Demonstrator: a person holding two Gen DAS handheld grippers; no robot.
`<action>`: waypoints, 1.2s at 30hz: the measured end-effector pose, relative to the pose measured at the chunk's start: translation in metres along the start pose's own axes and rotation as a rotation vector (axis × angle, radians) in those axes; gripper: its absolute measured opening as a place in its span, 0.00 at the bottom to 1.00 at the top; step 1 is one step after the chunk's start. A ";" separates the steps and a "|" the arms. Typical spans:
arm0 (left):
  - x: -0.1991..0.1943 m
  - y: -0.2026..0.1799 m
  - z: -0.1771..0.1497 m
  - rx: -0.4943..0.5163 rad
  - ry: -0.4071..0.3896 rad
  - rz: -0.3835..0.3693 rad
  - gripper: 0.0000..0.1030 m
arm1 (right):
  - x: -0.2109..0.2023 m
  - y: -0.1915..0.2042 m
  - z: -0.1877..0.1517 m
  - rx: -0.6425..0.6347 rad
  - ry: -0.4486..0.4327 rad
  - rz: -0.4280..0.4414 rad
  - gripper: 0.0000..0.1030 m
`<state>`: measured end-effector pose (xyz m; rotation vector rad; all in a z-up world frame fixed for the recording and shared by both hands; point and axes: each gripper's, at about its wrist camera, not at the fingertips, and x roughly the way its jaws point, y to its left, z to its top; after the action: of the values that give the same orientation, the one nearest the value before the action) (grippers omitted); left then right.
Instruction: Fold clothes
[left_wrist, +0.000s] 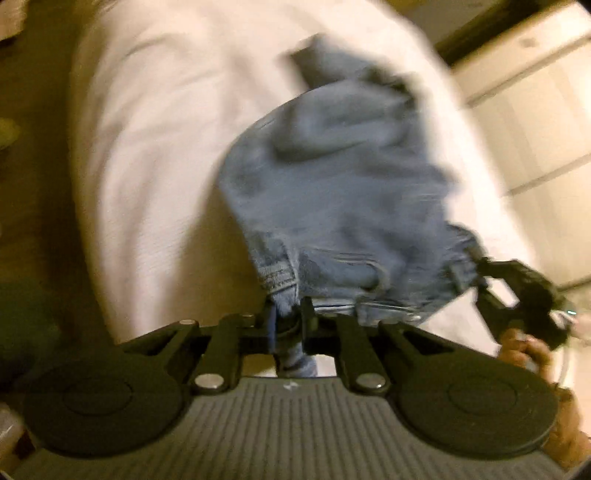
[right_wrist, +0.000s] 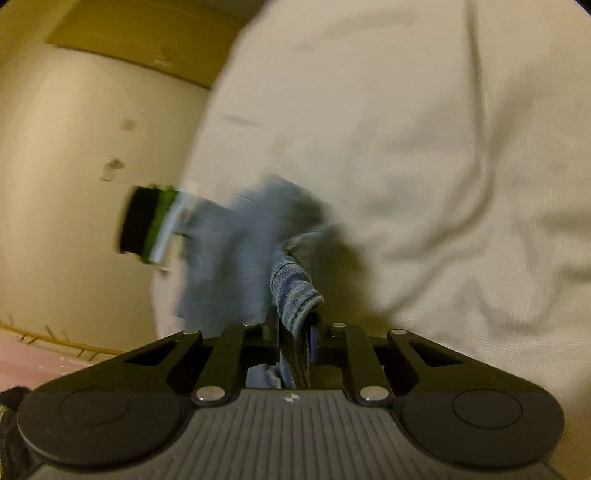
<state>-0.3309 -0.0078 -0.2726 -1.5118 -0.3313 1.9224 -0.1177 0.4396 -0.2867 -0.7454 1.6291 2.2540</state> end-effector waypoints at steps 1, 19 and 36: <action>-0.014 -0.009 0.001 0.022 -0.012 -0.051 0.08 | -0.023 0.014 0.003 -0.021 -0.023 -0.012 0.15; 0.032 -0.019 -0.109 -0.072 0.289 0.044 0.48 | -0.140 -0.084 -0.017 0.149 0.077 -0.430 0.63; 0.085 0.001 -0.123 -0.124 0.241 -0.045 0.41 | -0.091 -0.158 -0.013 0.065 0.076 -0.205 0.42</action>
<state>-0.2263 0.0215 -0.3751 -1.7812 -0.3778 1.6886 0.0389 0.4878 -0.3671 -0.9456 1.5717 2.0443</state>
